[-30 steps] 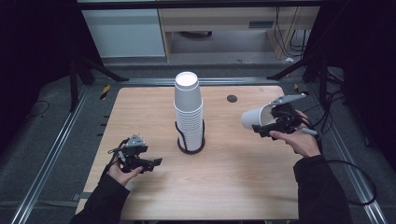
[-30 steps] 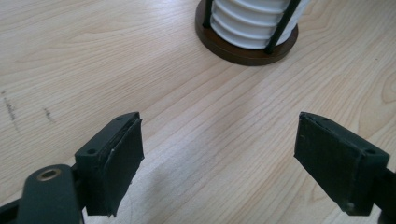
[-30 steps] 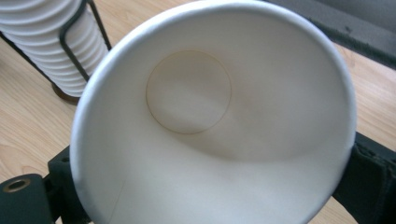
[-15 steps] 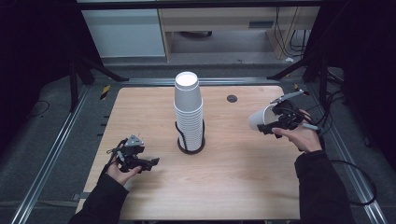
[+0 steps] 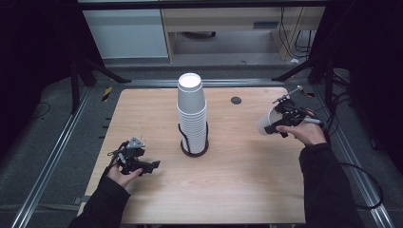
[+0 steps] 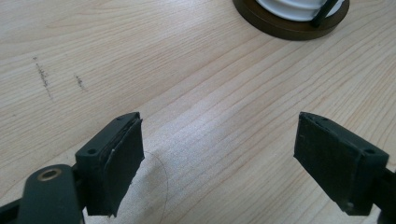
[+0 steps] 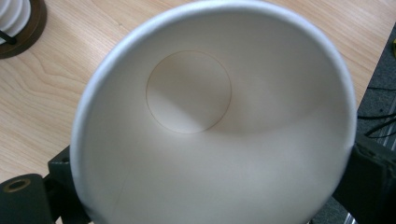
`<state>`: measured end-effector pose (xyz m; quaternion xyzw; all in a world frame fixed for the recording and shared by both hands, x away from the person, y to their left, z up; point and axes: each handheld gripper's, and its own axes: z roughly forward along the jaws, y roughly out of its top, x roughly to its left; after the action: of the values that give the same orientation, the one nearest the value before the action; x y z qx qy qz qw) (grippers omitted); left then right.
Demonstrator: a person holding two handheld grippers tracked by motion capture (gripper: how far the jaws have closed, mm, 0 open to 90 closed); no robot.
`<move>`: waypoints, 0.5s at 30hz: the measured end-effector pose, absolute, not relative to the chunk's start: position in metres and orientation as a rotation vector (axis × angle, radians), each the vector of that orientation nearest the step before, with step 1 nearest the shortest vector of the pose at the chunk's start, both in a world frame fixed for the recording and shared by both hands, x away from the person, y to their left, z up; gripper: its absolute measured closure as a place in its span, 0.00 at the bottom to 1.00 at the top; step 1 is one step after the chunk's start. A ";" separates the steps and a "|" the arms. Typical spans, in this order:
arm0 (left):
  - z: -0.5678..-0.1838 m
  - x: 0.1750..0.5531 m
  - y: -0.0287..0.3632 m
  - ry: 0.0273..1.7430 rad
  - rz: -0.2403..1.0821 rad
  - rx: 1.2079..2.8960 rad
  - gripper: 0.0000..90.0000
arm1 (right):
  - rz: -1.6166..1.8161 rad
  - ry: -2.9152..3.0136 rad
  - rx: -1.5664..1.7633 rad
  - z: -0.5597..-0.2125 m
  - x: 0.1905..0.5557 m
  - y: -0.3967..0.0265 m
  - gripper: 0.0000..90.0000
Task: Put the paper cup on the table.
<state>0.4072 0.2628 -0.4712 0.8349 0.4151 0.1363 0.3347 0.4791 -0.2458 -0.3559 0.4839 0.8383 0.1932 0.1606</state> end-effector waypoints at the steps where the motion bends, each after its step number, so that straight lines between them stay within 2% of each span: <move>1: -0.471 0.408 0.263 1.084 0.357 2.179 0.17 | 0.550 2.399 1.388 -0.356 0.480 -0.246 0.07; 15: -0.470 0.410 0.265 1.095 0.364 2.178 0.17 | 0.416 2.450 1.400 -0.369 0.488 -0.249 0.08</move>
<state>0.4098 0.2647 -0.4700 0.8335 0.4190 0.1395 0.3321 0.4883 -0.2491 -0.3685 0.4856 0.8500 0.1444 0.1443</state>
